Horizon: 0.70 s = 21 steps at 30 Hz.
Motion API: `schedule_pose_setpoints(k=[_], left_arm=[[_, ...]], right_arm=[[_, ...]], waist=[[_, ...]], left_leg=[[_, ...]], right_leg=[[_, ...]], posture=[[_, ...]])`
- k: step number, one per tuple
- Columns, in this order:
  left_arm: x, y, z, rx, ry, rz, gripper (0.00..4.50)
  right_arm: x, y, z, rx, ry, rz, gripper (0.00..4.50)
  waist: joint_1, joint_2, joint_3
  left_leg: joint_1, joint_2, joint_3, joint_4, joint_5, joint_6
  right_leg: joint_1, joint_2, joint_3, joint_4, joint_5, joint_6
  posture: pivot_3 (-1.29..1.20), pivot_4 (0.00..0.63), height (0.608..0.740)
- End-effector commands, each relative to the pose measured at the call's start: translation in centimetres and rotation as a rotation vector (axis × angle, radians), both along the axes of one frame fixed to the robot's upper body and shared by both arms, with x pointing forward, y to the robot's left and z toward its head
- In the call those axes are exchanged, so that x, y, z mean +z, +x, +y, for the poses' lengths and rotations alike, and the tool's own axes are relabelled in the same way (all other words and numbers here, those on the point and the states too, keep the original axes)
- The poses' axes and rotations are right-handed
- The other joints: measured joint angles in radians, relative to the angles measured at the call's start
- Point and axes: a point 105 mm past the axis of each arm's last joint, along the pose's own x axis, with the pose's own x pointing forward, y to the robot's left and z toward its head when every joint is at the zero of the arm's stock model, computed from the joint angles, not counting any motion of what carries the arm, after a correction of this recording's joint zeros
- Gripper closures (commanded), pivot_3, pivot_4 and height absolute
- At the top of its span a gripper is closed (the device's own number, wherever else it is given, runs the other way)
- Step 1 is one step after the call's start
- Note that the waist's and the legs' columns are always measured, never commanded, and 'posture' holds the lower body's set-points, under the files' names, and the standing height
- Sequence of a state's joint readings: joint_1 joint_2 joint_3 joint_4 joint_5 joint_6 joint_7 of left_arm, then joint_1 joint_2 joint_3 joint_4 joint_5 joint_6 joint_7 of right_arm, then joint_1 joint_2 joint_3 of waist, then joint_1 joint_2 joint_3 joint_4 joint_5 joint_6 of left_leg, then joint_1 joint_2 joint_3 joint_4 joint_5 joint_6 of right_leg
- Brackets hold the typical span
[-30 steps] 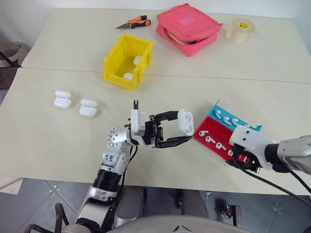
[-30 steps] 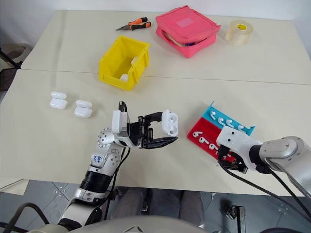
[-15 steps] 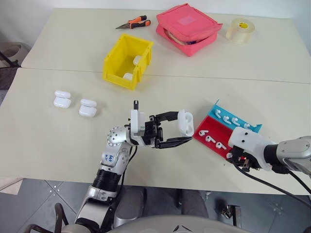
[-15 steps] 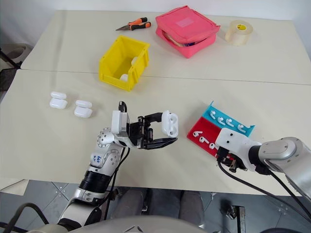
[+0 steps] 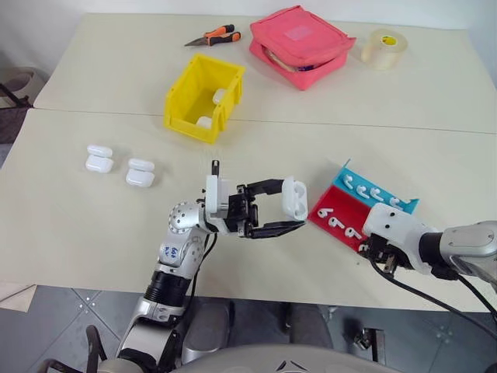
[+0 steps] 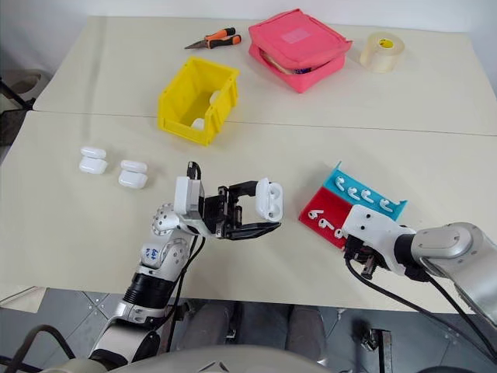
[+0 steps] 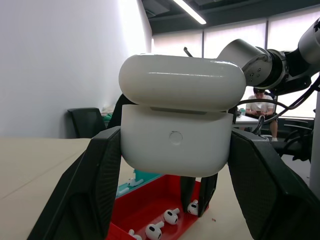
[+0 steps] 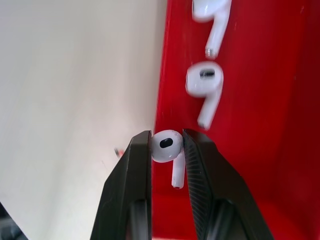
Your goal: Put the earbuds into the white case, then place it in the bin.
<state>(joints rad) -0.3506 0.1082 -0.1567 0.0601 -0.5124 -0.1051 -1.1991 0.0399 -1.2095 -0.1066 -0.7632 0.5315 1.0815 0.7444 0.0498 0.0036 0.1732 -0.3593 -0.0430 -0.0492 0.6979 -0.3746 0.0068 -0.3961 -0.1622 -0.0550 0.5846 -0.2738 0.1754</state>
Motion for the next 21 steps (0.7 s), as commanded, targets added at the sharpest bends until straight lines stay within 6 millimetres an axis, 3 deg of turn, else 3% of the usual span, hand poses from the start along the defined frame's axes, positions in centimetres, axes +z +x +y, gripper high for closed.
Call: schedule_pose_setpoints(k=[1, 5, 8, 14, 21], left_arm=[[0.7, 0.5, 0.4, -0.011, -0.017, -0.008, 1.69], [0.7, 0.8, 0.8, -0.032, -0.005, 0.015, 1.69], [0.9, 1.2, 1.2, -0.034, -0.014, 0.029, 1.69], [1.0, 1.4, 1.5, -0.049, 0.013, 0.048, 1.69], [1.7, 1.5, 2.1, -0.060, 0.040, 0.079, 1.69]], right_arm=[[3.6, 0.3, 1.3, 0.074, 0.165, -0.201, 3.77], [6.3, -0.4, 2.7, 0.159, 0.399, -0.385, 3.77], [8.7, -1.0, 4.8, 0.207, 0.684, -0.533, 3.77], [11.1, -1.0, 8.6, 0.220, 1.057, -0.671, 3.77], [10.7, 0.1, 11.5, 0.231, 1.220, -0.669, 3.77]], waist=[[0.004, -0.001, 0.000], [0.001, -0.001, 0.000], [-0.002, -0.001, 0.001], [-0.023, 0.000, 0.000], [-0.026, 0.000, 0.000]], left_leg=[[0.000, 0.000, 0.000, 0.000, 0.000, 0.000], [0.000, 0.000, 0.000, 0.000, 0.000, 0.000], [0.001, 0.000, -0.001, 0.000, 0.000, 0.000], [0.002, 0.001, -0.002, 0.000, 0.000, -0.001], [0.003, 0.000, -0.009, -0.001, 0.000, -0.001]], right_leg=[[0.000, 0.000, -0.001, 0.000, 0.000, 0.000], [0.001, 0.000, -0.001, 0.000, 0.000, 0.001], [0.002, 0.001, -0.001, 0.000, 0.000, 0.001], [0.002, 0.001, -0.001, 0.001, 0.000, 0.001], [0.001, 0.001, 0.001, 0.002, 0.000, 0.000]], posture=[[0.00, 0.150, 0.740], [0.00, 0.150, 0.740], [0.00, 0.150, 0.740], [0.00, 0.150, 0.740], [0.00, 0.150, 0.740]])
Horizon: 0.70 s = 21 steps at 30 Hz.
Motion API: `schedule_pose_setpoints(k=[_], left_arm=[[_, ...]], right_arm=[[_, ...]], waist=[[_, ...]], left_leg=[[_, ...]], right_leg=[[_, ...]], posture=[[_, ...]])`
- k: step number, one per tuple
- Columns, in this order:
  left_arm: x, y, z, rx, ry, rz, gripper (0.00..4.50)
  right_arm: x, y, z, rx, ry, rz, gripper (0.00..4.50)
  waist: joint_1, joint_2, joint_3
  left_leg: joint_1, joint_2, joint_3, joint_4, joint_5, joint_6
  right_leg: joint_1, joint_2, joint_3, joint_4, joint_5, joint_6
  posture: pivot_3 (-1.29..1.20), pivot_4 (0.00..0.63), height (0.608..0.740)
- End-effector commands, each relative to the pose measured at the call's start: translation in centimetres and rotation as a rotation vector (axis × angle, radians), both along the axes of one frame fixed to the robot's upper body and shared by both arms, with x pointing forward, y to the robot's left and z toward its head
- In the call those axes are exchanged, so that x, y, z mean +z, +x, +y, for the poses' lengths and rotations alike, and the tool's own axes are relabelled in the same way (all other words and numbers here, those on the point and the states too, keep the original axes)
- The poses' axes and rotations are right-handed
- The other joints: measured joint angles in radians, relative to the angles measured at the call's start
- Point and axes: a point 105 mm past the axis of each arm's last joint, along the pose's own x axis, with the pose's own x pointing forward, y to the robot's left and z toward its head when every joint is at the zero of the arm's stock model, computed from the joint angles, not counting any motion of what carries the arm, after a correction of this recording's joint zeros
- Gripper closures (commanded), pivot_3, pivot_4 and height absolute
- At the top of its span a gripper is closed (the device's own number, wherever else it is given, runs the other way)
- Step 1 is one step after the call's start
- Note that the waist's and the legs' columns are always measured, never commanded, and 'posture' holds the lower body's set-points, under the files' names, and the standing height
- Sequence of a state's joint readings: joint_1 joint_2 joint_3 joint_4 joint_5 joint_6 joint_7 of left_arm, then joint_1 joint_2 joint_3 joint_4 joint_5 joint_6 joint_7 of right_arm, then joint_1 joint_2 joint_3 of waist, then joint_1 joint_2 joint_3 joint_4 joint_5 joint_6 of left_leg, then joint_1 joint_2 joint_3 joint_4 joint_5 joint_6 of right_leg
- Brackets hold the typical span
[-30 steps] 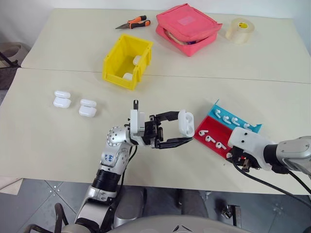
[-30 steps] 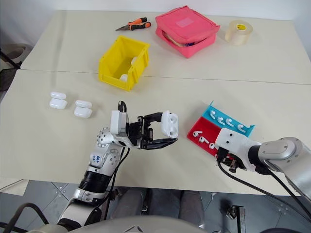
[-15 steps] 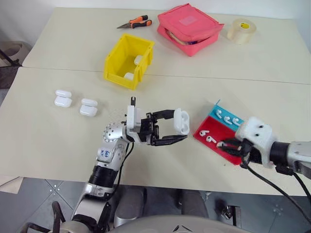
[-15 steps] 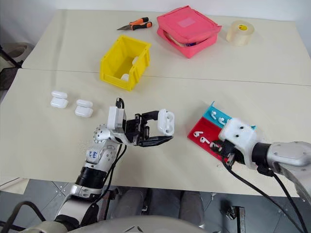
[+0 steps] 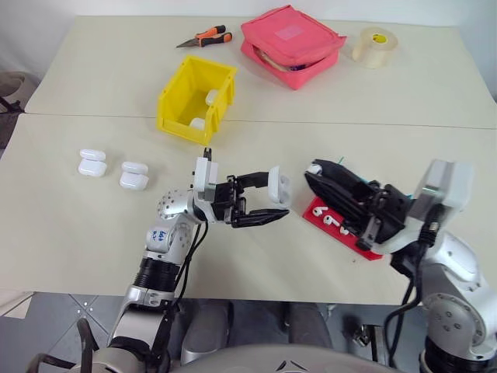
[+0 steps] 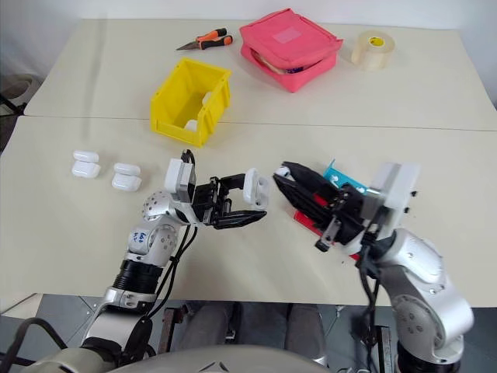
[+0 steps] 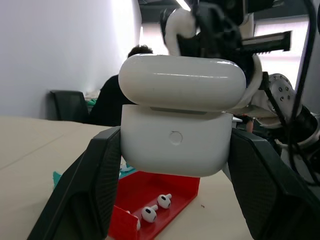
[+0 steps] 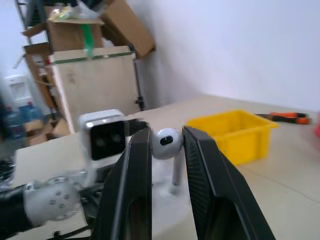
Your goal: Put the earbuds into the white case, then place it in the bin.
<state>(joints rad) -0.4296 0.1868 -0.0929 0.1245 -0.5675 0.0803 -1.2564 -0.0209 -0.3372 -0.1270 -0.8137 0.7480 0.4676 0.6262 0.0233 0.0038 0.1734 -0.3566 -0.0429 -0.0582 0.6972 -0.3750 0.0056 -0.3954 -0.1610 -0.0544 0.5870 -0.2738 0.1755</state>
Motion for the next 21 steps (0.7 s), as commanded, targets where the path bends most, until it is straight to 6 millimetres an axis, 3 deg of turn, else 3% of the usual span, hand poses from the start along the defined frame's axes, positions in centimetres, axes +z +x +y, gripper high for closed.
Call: schedule_pose_setpoints(k=[1, 21], left_arm=[[1.9, -0.4, 0.3, -0.010, -0.031, -0.049, 1.69], [2.6, -0.8, 0.0, -0.016, -0.038, -0.055, 1.69]], right_arm=[[0.1, 0.4, 0.6, 0.007, 0.046, -0.033, 3.77], [-2.1, 2.4, 1.5, 0.015, 0.112, 0.003, 3.77]], waist=[[-0.001, 0.000, 0.000], [-0.002, 0.001, 0.000]], left_leg=[[0.000, 0.000, 0.000, 0.000, 0.000, 0.000], [0.000, 0.000, 0.000, 0.000, 0.000, 0.000]], right_leg=[[0.000, 0.000, 0.000, 0.000, 0.000, 0.000], [0.000, 0.000, 0.000, 0.001, 0.000, 0.000]], posture=[[0.00, 0.150, 0.740], [0.00, 0.150, 0.740]])
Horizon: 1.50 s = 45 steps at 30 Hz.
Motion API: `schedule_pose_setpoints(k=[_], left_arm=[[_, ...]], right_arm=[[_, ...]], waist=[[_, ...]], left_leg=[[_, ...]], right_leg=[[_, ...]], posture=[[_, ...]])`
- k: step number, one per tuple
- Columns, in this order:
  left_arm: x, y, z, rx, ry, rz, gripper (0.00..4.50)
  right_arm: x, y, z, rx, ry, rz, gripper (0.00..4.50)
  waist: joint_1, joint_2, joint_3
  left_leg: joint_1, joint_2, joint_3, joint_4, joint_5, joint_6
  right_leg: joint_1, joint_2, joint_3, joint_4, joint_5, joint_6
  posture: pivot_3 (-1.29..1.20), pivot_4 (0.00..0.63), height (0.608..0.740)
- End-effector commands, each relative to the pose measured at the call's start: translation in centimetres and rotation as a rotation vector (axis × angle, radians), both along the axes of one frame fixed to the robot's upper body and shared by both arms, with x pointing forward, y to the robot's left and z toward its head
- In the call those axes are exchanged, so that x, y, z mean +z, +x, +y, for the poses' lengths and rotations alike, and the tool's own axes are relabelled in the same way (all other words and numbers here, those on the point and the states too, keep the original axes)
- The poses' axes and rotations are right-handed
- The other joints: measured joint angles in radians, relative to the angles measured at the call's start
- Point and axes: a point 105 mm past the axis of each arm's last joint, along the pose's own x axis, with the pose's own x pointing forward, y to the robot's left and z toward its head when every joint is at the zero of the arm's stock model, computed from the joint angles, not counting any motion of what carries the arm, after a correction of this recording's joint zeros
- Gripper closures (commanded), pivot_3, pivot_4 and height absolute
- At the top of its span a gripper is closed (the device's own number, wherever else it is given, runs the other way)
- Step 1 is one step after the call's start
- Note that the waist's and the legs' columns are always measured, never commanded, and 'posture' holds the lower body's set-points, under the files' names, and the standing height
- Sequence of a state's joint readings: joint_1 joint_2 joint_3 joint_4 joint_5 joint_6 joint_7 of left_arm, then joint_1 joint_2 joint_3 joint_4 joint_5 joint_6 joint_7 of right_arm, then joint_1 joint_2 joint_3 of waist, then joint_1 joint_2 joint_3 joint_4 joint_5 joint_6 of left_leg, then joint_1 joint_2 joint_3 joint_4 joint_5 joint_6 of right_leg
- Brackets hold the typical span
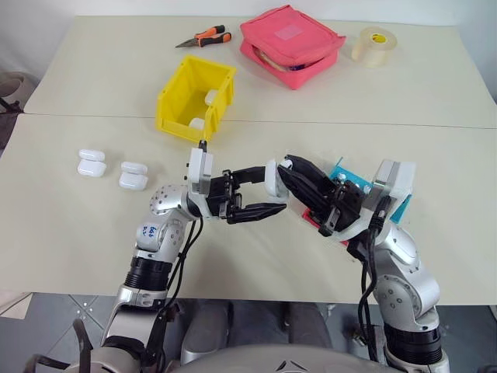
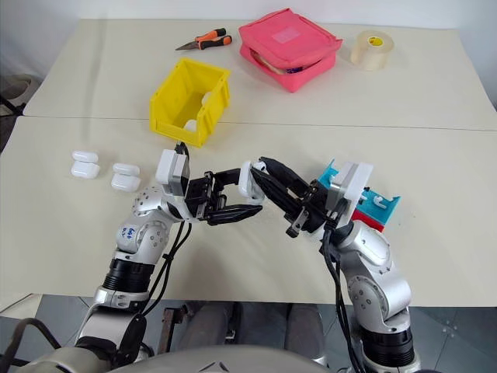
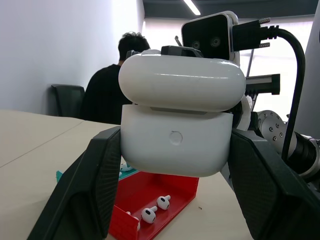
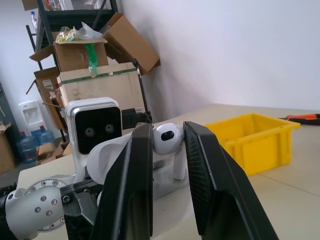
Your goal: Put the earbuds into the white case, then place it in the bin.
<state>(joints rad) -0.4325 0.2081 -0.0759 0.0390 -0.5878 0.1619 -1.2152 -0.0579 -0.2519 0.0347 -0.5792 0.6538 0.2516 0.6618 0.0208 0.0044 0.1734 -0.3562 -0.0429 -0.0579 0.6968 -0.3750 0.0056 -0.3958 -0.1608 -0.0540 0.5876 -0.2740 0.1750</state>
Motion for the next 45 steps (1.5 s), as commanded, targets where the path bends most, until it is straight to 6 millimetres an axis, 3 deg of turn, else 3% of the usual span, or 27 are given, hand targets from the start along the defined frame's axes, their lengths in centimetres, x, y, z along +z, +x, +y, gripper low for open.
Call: schedule_pose_setpoints(k=[1, 11, 19, 31, 36, 39, 43, 45], left_arm=[[1.3, -0.7, -0.4, -0.029, -0.046, -0.059, 1.69], [1.8, -0.2, -1.0, -0.012, -0.097, -0.080, 1.69], [2.1, 0.4, -0.9, 0.030, -0.128, -0.099, 1.69], [1.1, -0.2, -1.1, -0.019, -0.090, -0.122, 1.69], [1.0, 0.0, -1.3, -0.023, -0.093, -0.130, 1.69], [0.8, 0.0, -1.4, -0.022, -0.096, -0.131, 1.69], [0.2, 0.1, -0.9, -0.007, -0.085, -0.126, 1.69], [-0.4, -0.1, -0.5, -0.008, -0.059, -0.134, 1.69]], right_arm=[[-0.3, 0.0, -0.1, -0.016, 0.010, 0.004, 3.77], [-2.5, 0.3, -0.9, -0.006, -0.052, 0.112, 3.77], [-1.8, -0.8, -1.4, 0.055, -0.096, 0.107, 3.77], [-1.4, -0.1, -0.7, 0.109, -0.174, 0.144, 3.77], [-0.9, -0.4, -1.5, 0.123, -0.213, 0.162, 2.38], [-0.5, -0.8, -2.5, 0.100, -0.235, 0.149, 1.27], [0.2, -1.9, -6.6, -0.052, -0.296, 0.112, 0.04], [-0.3, -2.7, -9.3, -0.154, -0.368, 0.113, 0.04]], waist=[[0.001, 0.000, 0.000], [0.001, 0.000, 0.000], [0.001, 0.000, 0.000], [0.002, 0.000, 0.000], [0.004, 0.000, 0.000], [0.004, 0.000, 0.000], [0.009, 0.000, 0.000], [0.010, 0.000, 0.000]], left_leg=[[0.000, 0.000, 0.000, 0.000, 0.000, 0.000], [0.000, 0.000, 0.000, 0.000, 0.000, 0.000], [0.000, 0.000, 0.001, 0.000, 0.000, 0.000], [0.000, 0.000, 0.001, 0.000, 0.000, 0.000], [-0.001, 0.000, 0.000, 0.000, 0.000, 0.000], [-0.001, 0.000, 0.000, 0.000, 0.000, 0.000], [-0.002, -0.001, 0.002, 0.000, -0.001, 0.001], [-0.003, -0.001, 0.007, 0.000, -0.001, 0.002]], right_leg=[[0.000, 0.000, 0.000, 0.000, 0.000, 0.000], [0.000, 0.000, 0.000, 0.000, 0.000, 0.000], [0.000, 0.000, 0.000, -0.001, 0.000, 0.000], [0.000, 0.000, 0.000, -0.001, 0.000, 0.000], [0.000, 0.000, 0.000, -0.001, 0.000, 0.000], [0.000, 0.000, 0.000, -0.002, 0.000, 0.000], [0.001, 0.000, -0.001, -0.003, 0.000, 0.000], [0.001, -0.001, -0.001, -0.003, 0.000, 0.000]], posture=[[0.00, 0.150, 0.740], [0.00, 0.150, 0.740], [0.00, 0.150, 0.740], [0.00, 0.150, 0.740], [0.00, 0.150, 0.740], [0.00, 0.150, 0.740], [0.00, 0.150, 0.740], [0.00, 0.150, 0.740]])
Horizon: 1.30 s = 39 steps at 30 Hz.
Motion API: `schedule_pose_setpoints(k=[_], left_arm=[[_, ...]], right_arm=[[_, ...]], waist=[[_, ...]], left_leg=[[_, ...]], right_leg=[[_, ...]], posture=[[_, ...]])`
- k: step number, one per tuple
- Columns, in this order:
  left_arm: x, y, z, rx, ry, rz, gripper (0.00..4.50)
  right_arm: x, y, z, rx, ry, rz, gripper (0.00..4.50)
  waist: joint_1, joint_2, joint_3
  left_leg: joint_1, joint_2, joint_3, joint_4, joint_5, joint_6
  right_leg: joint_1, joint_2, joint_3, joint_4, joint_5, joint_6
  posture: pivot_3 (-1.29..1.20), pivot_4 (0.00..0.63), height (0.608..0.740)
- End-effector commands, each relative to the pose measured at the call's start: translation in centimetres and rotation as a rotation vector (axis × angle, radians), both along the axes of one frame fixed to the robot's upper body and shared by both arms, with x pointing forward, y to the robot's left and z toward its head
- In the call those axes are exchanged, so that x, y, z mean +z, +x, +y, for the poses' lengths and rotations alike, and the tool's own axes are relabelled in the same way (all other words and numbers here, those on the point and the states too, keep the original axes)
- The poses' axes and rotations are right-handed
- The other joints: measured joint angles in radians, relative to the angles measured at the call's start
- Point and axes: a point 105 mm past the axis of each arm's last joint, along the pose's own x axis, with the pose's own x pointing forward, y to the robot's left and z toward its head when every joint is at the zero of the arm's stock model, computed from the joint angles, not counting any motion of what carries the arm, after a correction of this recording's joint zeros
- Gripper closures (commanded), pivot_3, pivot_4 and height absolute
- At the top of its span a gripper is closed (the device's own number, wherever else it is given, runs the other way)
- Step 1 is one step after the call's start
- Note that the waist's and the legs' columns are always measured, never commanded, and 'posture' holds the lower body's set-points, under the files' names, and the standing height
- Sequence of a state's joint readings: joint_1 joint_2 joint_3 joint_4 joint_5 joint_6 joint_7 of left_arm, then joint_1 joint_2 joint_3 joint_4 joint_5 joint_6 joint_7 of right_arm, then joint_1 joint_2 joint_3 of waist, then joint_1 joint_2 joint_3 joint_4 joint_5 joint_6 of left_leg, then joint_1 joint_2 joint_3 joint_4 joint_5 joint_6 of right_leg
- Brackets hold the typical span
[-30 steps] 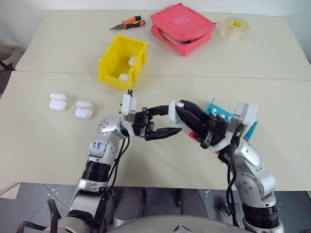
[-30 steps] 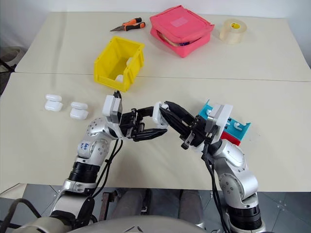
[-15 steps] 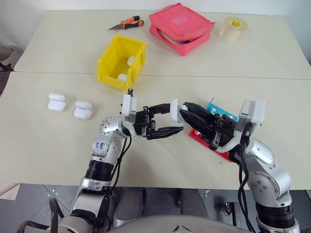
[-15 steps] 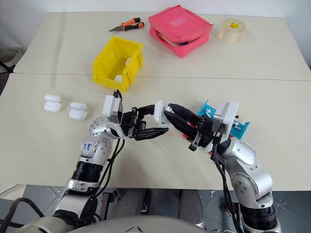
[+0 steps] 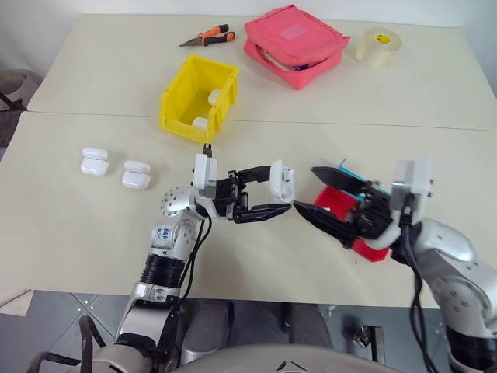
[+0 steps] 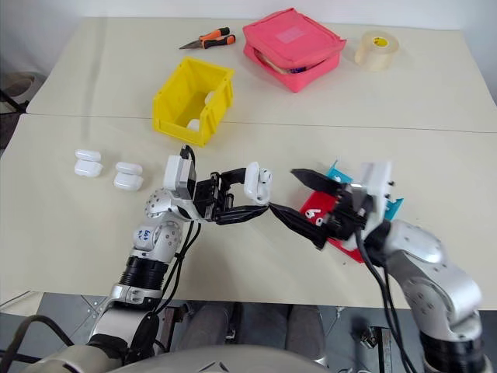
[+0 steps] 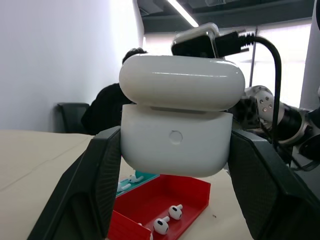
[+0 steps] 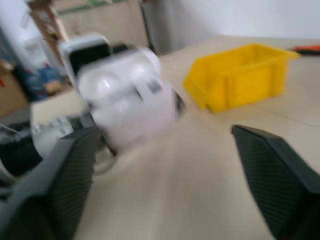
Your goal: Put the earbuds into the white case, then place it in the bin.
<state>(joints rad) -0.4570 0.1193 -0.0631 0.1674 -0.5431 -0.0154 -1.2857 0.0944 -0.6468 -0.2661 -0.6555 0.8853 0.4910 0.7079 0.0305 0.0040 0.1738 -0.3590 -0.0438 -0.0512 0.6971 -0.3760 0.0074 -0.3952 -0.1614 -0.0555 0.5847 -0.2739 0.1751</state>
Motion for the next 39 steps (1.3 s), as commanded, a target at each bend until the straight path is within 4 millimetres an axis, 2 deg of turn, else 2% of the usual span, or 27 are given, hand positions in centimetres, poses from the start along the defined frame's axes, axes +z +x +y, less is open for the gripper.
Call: schedule_pose_setpoints(k=[1, 8, 10, 15, 17, 20, 24, 28, 33, 39], left_arm=[[-0.1, -0.6, 0.5, -0.008, 0.018, -0.055, 1.69], [-0.5, -0.7, 1.0, 0.007, 0.025, -0.058, 1.69], [-0.5, -0.7, 0.9, 0.004, 0.026, -0.059, 1.69], [-0.5, -0.8, 0.7, 0.000, 0.023, -0.066, 1.69], [-0.4, -0.6, 0.8, 0.006, 0.020, -0.070, 1.69], [-0.3, -0.5, 0.6, 0.011, 0.013, -0.072, 1.69], [-0.2, -0.4, 0.3, 0.009, 0.006, -0.075, 1.69], [-0.1, -0.5, 0.0, 0.007, 0.000, -0.076, 1.69], [-0.1, -0.6, -0.1, 0.012, -0.009, -0.074, 1.69], [-0.1, -0.7, -0.3, 0.027, -0.023, -0.072, 1.69]], right_arm=[[1.0, -1.8, -3.7, -0.115, -0.114, -0.097, 0.04], [-2.4, -4.8, -12.4, -0.348, -0.359, -0.026, 0.04], [-2.6, -5.2, -13.8, -0.394, -0.372, -0.027, 0.04], [-3.6, -5.9, -15.6, -0.442, -0.386, 0.000, 0.04], [-3.7, -5.8, -15.8, -0.444, -0.413, -0.004, 0.04], [-2.1, -3.9, -15.0, -0.434, -0.406, -0.051, 0.04], [-1.7, -1.0, -13.9, -0.395, -0.441, 0.156, 0.04], [-0.6, 1.1, -12.9, -0.323, -0.520, 0.227, 0.04], [-0.5, 4.0, -12.9, -0.323, -0.666, 0.348, 0.04], [-1.9, 6.1, -12.6, -0.292, -0.818, 0.409, 0.04]], waist=[[0.000, 0.000, 0.000], [-0.004, 0.000, 0.000], [-0.005, 0.000, 0.000], [-0.006, 0.000, 0.000], [-0.005, 0.000, 0.000], [-0.004, 0.000, 0.000], [-0.007, 0.002, -0.001], [-0.003, 0.002, -0.001], [-0.002, 0.002, 0.000], [-0.005, 0.002, 0.000]], left_leg=[[0.000, 0.000, 0.001, 0.000, 0.000, 0.000], [0.003, 0.001, 0.004, 0.000, -0.001, 0.002], [0.004, 0.001, 0.005, 0.000, -0.001, 0.002], [0.006, 0.002, 0.005, -0.001, -0.001, 0.001], [0.006, 0.002, 0.005, -0.001, -0.001, 0.001], [0.005, 0.002, 0.004, -0.001, -0.001, 0.002], [0.006, 0.002, 0.001, -0.001, -0.002, 0.001], [0.005, 0.003, 0.000, -0.001, -0.002, 0.001], [0.003, 0.001, -0.001, 0.001, -0.002, 0.002], [0.001, 0.001, -0.004, 0.001, -0.002, 0.002]], right_leg=[[0.000, 0.000, 0.000, 0.000, 0.000, 0.000], [0.003, 0.000, 0.002, 0.000, 0.000, 0.001], [0.003, 0.000, 0.003, 0.000, 0.000, 0.001], [0.003, 0.000, 0.003, 0.000, 0.000, 0.001], [0.003, 0.000, 0.003, 0.000, 0.000, 0.001], [0.003, 0.000, 0.004, -0.001, 0.000, 0.001], [0.002, 0.000, 0.005, -0.001, 0.001, 0.001], [0.002, 0.000, 0.003, -0.001, 0.000, 0.000], [0.002, -0.002, 0.003, -0.002, 0.000, 0.001], [0.000, -0.002, 0.001, -0.003, 0.001, 0.001]], posture=[[0.00, 0.150, 0.740], [0.00, 0.150, 0.740], [0.00, 0.150, 0.740], [0.00, 0.150, 0.740], [0.00, 0.150, 0.740], [0.00, 0.150, 0.740], [0.00, 0.150, 0.740], [0.00, 0.150, 0.740], [0.00, 0.150, 0.740], [0.00, 0.150, 0.740]])
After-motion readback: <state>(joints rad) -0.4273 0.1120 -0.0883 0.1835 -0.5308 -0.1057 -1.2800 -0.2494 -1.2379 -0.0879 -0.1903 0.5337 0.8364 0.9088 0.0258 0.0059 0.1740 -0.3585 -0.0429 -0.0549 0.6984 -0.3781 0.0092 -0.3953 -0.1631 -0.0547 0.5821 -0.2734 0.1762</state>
